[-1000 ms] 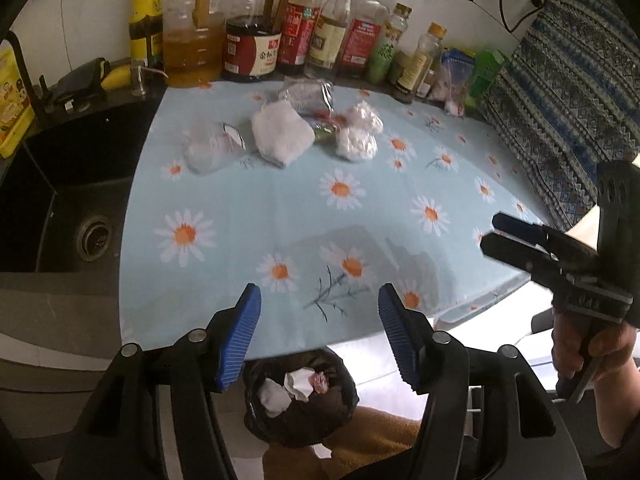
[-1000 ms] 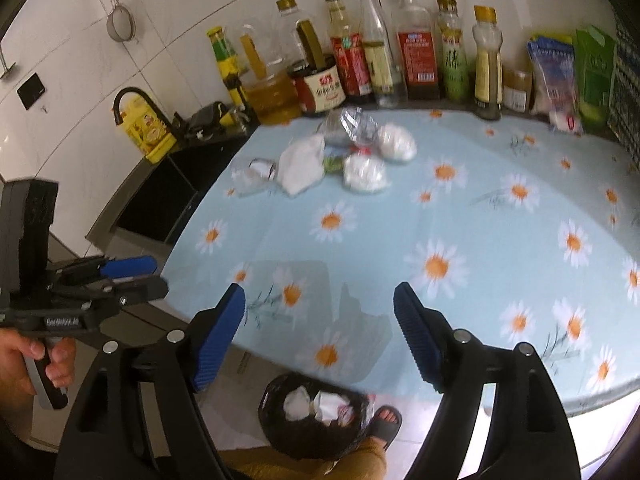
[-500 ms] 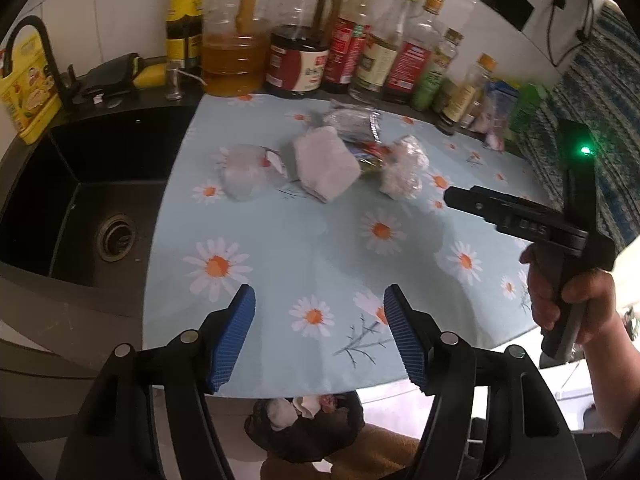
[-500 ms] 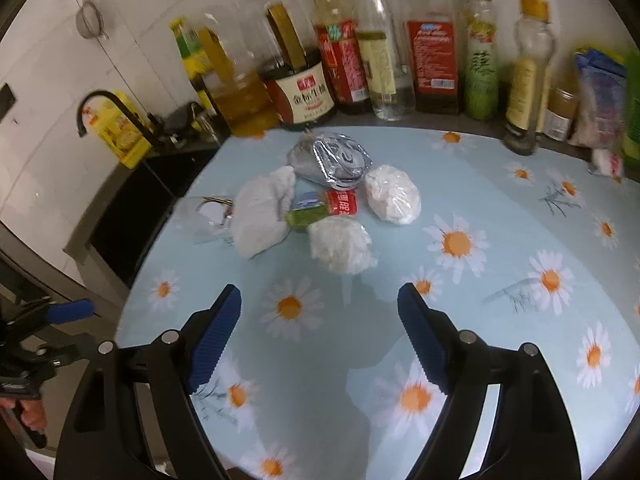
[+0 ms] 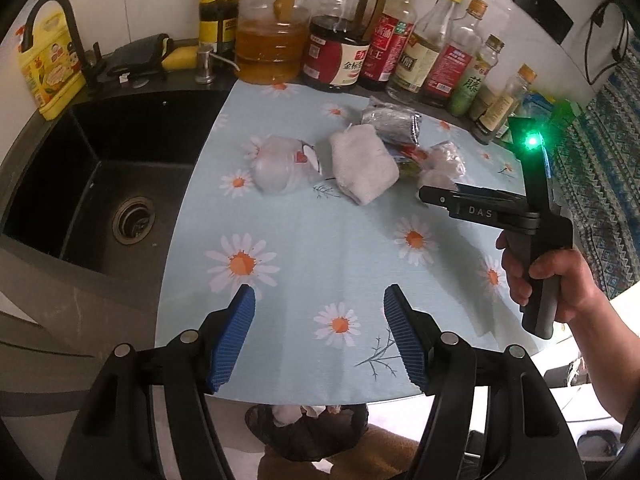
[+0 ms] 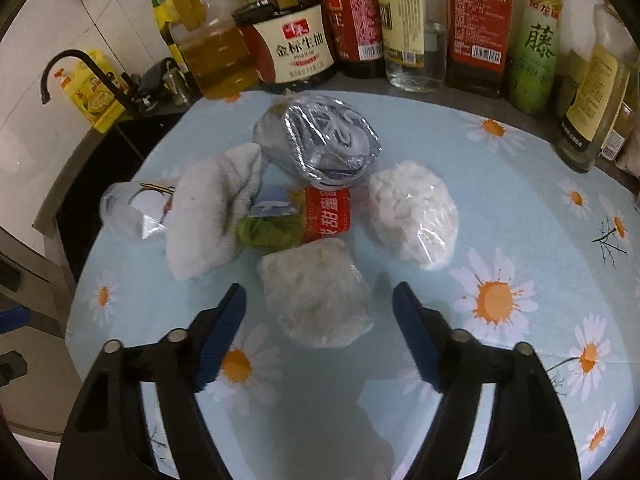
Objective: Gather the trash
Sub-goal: 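Close the right tool on the clear plastic bag of white contents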
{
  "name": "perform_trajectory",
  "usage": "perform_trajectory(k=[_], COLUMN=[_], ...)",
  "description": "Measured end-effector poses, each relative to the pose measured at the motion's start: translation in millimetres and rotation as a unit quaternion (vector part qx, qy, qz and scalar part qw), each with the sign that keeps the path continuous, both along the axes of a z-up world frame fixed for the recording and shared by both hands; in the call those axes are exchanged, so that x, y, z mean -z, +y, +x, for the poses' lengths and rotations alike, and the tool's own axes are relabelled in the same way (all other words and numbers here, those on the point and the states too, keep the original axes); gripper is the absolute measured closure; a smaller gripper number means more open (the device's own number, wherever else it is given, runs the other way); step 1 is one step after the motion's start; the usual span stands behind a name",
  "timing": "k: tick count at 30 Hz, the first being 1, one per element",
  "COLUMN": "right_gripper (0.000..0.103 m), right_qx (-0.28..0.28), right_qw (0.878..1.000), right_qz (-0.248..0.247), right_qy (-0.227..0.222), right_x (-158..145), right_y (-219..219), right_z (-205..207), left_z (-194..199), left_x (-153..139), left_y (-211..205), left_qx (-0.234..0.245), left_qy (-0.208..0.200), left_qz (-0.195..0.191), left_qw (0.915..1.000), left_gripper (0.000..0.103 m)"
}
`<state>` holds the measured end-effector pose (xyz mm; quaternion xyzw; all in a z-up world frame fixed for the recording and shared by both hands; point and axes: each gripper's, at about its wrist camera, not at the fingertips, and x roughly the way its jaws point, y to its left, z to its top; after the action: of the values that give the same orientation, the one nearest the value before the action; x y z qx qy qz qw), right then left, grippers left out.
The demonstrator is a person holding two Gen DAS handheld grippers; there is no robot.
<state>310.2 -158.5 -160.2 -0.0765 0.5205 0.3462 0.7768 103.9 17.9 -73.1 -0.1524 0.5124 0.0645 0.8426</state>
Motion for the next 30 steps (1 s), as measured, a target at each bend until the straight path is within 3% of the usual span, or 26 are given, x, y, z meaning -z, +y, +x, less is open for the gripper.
perform_trajectory(k=[1, 4, 17, 19, 21, 26, 30], right_gripper=[0.040, 0.045, 0.048, 0.048, 0.048, 0.048, 0.048], right_qx=[-0.001, 0.000, 0.002, 0.003, 0.003, 0.009, 0.019], right_qw=[1.000, 1.000, 0.999, 0.999, 0.998, 0.996, 0.996], right_qz=[-0.001, -0.002, 0.032, 0.044, 0.057, 0.083, 0.091], right_qy=[0.001, -0.006, -0.008, -0.004, -0.002, 0.006, 0.006], right_x=[2, 3, -18, -24, -31, -42, -45], right_y=[0, 0, -17, -23, -30, -48, -62], right_z=[0, 2, -13, -19, -28, -49, -64], left_z=[0, 0, 21, 31, 41, 71, 101], left_x=[1, 5, 6, 6, 5, 7, 28], left_y=[0, 1, 6, 9, 13, 20, 25], left_qx=[-0.002, -0.006, 0.009, 0.017, 0.023, 0.061, 0.119], left_qy=[0.001, 0.006, 0.004, 0.003, -0.001, -0.003, 0.026], left_qz=[0.000, -0.002, 0.016, 0.022, 0.030, 0.052, 0.084], left_qw=[1.0000, 1.0000, 0.9998, 0.9996, 0.9993, 0.9967, 0.9890], left_gripper=[0.038, 0.038, 0.038, 0.028, 0.026, 0.023, 0.020])
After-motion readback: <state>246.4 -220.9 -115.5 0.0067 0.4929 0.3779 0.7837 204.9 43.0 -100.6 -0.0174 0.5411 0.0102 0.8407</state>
